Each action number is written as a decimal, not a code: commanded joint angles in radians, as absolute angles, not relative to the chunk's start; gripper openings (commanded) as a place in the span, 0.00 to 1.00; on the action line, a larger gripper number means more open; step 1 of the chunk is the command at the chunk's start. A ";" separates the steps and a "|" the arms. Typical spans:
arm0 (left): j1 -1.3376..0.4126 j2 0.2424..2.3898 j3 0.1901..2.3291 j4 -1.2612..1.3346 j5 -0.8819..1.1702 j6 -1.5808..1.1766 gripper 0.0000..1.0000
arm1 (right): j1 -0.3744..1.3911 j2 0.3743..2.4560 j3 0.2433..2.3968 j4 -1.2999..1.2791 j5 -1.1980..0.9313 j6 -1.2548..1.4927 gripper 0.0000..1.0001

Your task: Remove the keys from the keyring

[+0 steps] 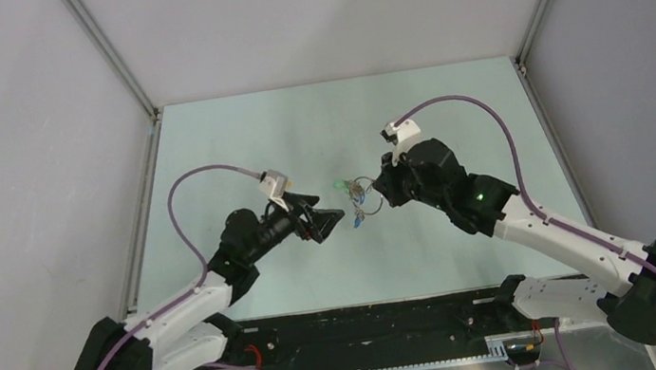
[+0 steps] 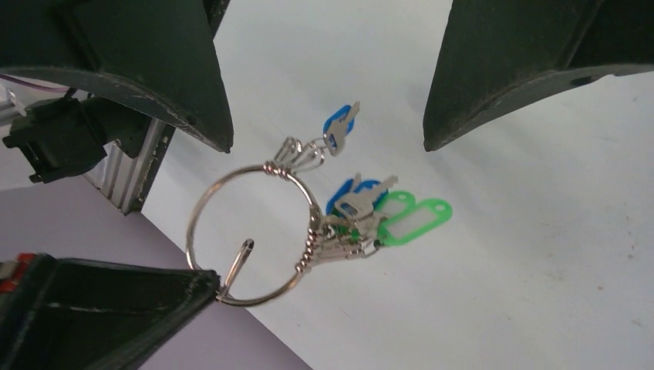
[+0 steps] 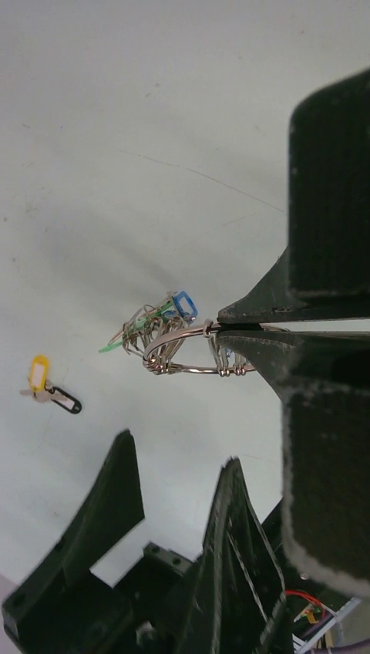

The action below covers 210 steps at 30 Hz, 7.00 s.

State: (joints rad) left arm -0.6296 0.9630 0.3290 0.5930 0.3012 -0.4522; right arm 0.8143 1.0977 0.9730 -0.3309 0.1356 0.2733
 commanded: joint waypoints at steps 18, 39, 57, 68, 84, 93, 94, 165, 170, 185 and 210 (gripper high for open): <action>-0.650 1.416 0.583 1.076 0.450 -0.506 0.01 | 0.821 1.017 0.988 -0.310 0.071 0.260 0.00; -0.646 1.164 0.514 1.042 0.426 -0.422 0.00 | 0.639 0.907 0.801 -0.132 -0.321 0.264 0.76; -0.646 1.036 0.578 0.938 0.687 -0.403 0.00 | 0.667 0.841 0.785 0.056 -0.416 0.102 0.73; -0.647 1.027 0.581 0.871 0.620 -0.366 0.00 | 0.766 0.845 0.785 0.052 -0.488 0.054 0.23; -0.650 1.022 0.575 0.847 0.530 -0.378 0.08 | 0.795 0.896 0.797 0.108 -0.445 0.130 0.00; -0.649 0.810 0.345 0.842 0.263 -0.369 0.79 | 0.794 0.809 0.802 0.072 -0.269 0.188 0.00; -0.649 0.801 0.331 0.841 0.265 -0.370 0.80 | 0.795 0.804 0.802 0.074 -0.263 0.203 0.00; -0.879 0.867 0.712 -0.094 0.309 -0.181 0.00 | 0.867 0.603 0.562 -0.051 0.182 0.326 0.35; -0.879 0.905 0.818 -0.241 0.335 -0.115 0.00 | 0.866 0.602 0.559 -0.019 0.041 0.171 0.53; -0.879 1.047 1.096 -0.621 0.274 0.147 0.00 | 0.874 0.810 0.547 0.253 -0.375 0.011 0.57; -0.938 1.056 1.312 -0.881 -0.115 0.832 0.00 | 0.856 0.901 0.520 0.507 -0.371 -0.201 0.61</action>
